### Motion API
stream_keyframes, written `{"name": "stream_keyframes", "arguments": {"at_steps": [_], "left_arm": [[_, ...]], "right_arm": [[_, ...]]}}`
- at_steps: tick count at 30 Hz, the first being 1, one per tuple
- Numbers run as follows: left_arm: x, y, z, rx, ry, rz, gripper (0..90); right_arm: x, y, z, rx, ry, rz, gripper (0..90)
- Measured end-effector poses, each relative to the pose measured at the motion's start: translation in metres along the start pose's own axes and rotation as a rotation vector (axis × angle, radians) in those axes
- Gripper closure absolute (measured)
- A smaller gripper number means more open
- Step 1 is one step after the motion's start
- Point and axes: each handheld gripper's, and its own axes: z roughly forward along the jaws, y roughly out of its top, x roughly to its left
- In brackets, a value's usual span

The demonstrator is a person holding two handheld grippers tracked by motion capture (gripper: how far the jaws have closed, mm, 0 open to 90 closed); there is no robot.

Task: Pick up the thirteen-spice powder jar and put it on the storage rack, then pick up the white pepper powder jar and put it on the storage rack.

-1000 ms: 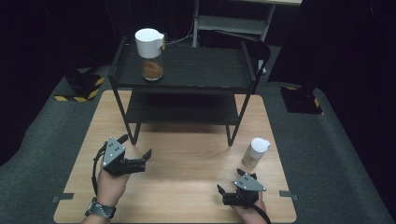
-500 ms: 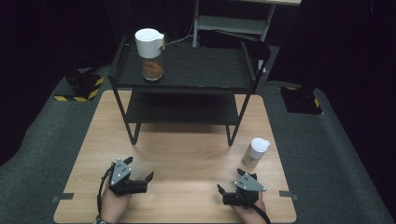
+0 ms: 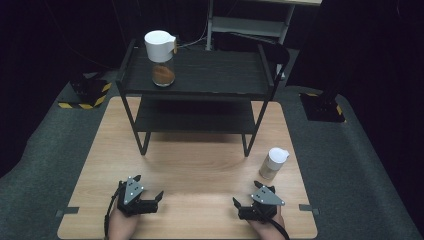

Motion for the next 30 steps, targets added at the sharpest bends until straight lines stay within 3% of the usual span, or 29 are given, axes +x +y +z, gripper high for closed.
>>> {"name": "stream_keyframes", "arguments": {"at_steps": [4, 14, 23, 26, 27, 30], "left_arm": [[-0.003, 0.000, 0.000, 0.003, 0.020, -0.002, 0.7], [-0.013, 0.004, 0.002, 0.022, 0.034, 0.089, 0.8], [-0.006, 0.003, 0.002, 0.013, 0.013, 0.058, 0.8], [-0.007, 0.002, 0.000, 0.012, 0.019, 0.067, 0.8], [-0.008, 0.001, -0.001, 0.011, 0.018, 0.071, 0.8], [-0.006, 0.000, -0.001, 0.007, 0.015, 0.061, 0.8]], "right_arm": [[0.000, 0.000, 0.000, -0.001, 0.000, 0.001, 2.1], [0.001, -0.001, -0.001, -0.003, -0.007, 0.007, 1.4], [0.002, -0.005, -0.003, -0.020, -0.051, 0.032, 1.1], [0.000, -0.006, -0.006, -0.024, -0.067, 0.054, 1.1], [0.000, -0.007, -0.010, -0.046, -0.097, 0.081, 1.1], [-0.001, -0.009, -0.014, -0.069, -0.120, 0.099, 1.1]]}}
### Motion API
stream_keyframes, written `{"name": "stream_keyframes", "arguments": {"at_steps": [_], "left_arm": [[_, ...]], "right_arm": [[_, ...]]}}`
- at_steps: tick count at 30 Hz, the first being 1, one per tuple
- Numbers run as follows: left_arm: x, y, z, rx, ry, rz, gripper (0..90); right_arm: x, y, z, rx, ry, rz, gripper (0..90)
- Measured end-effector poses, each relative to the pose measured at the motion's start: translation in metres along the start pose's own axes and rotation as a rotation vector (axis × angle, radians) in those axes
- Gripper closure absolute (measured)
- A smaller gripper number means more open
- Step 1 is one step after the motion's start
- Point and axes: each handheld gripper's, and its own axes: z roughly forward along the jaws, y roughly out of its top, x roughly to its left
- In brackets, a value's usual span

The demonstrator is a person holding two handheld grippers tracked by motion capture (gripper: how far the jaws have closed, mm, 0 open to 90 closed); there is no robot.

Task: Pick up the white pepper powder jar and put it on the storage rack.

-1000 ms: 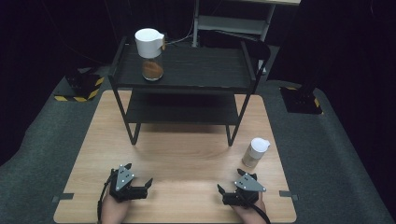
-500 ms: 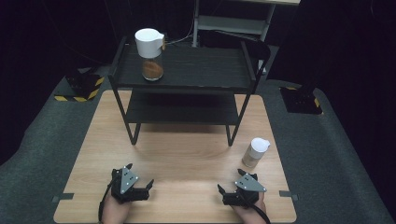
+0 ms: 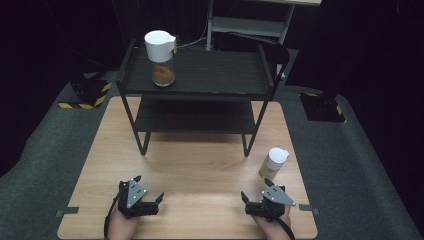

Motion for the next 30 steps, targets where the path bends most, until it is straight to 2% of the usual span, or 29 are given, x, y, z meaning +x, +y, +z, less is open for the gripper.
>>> {"name": "stream_keyframes", "arguments": {"at_steps": [3, 5, 9, 14, 25, 30], "left_arm": [[0.003, 0.000, 0.000, 0.000, -0.005, -0.016, 0.7], [0.003, -0.001, 0.000, -0.003, -0.006, -0.020, 0.8], [0.002, 0.000, 0.000, -0.002, -0.009, -0.003, 0.7], [0.002, 0.000, 0.000, -0.001, -0.006, -0.004, 0.8], [0.003, -0.001, 0.000, -0.002, -0.013, -0.018, 0.8], [0.005, -0.001, -0.001, -0.002, -0.018, -0.022, 0.8]], "right_arm": [[-0.003, -0.001, -0.003, -0.016, -0.020, 0.006, 1.1], [-0.005, -0.003, -0.007, -0.033, -0.054, 0.015, 1.1], [-0.009, -0.005, -0.011, -0.050, -0.075, 0.021, 1.1], [-0.013, -0.007, -0.012, -0.070, -0.107, 0.037, 1.0], [-0.038, -0.004, -0.006, -0.087, -0.114, 0.145, 1.2], [-0.045, -0.005, 0.000, -0.088, -0.131, 0.144, 1.5]]}}
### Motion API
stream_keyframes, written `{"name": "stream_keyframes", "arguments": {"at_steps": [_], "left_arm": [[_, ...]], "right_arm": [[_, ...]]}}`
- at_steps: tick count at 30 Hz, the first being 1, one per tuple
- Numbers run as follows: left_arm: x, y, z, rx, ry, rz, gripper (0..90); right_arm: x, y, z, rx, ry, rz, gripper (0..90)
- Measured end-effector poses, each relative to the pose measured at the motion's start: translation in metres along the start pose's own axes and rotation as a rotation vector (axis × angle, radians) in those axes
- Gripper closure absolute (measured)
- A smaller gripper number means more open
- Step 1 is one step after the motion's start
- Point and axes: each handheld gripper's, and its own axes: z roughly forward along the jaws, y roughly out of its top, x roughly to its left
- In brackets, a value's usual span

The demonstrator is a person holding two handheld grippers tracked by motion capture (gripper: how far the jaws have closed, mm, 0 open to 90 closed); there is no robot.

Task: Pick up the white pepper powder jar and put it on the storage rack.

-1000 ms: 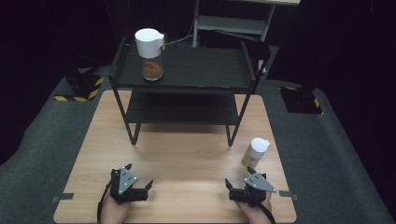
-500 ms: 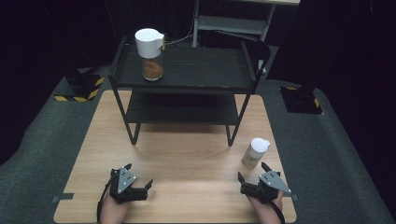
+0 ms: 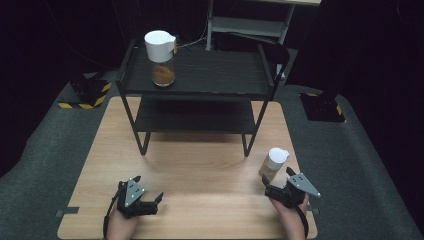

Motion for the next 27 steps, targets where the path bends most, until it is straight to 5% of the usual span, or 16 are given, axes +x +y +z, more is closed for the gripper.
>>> {"name": "stream_keyframes", "arguments": {"at_steps": [27], "left_arm": [[0.002, 0.000, 0.000, 0.001, -0.007, -0.005, 0.8]], "right_arm": [[-0.015, 0.003, 0.033, 0.015, 0.027, 0.030, 2.2]]}}
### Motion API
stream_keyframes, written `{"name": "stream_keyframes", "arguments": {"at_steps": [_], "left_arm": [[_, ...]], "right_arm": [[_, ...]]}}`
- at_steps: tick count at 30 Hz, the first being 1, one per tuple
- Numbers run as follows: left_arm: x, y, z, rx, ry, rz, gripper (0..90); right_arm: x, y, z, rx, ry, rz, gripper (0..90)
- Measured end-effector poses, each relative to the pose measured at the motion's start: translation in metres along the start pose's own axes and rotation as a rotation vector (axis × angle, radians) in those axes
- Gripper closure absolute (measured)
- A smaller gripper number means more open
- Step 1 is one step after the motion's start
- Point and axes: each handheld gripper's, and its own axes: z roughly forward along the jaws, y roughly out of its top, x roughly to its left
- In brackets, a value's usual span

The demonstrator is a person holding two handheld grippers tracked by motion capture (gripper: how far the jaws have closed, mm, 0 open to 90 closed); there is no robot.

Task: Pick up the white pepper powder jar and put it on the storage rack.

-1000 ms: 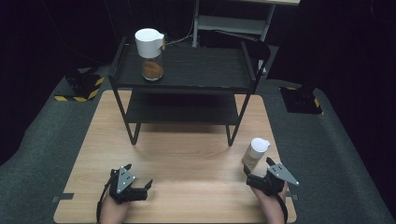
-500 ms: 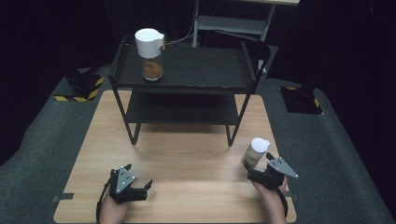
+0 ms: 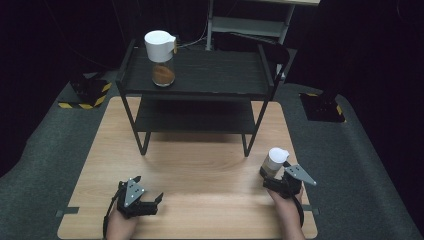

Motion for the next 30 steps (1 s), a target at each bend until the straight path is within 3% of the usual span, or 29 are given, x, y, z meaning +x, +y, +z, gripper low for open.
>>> {"name": "stream_keyframes", "arguments": {"at_steps": [9, 21, 30], "left_arm": [[-0.001, 0.001, 0.001, 0.006, -0.001, 0.012, 0.8], [0.000, 0.001, 0.000, 0.007, -0.006, 0.009, 0.7], [0.000, 0.001, 0.000, 0.008, -0.007, 0.007, 0.7]], "right_arm": [[0.003, -0.005, 0.004, -0.038, 0.003, -0.045, 10.8], [0.003, -0.013, 0.003, -0.091, -0.029, -0.044, 28.8], [-0.002, -0.019, 0.003, -0.118, -0.014, -0.050, 30.2]]}}
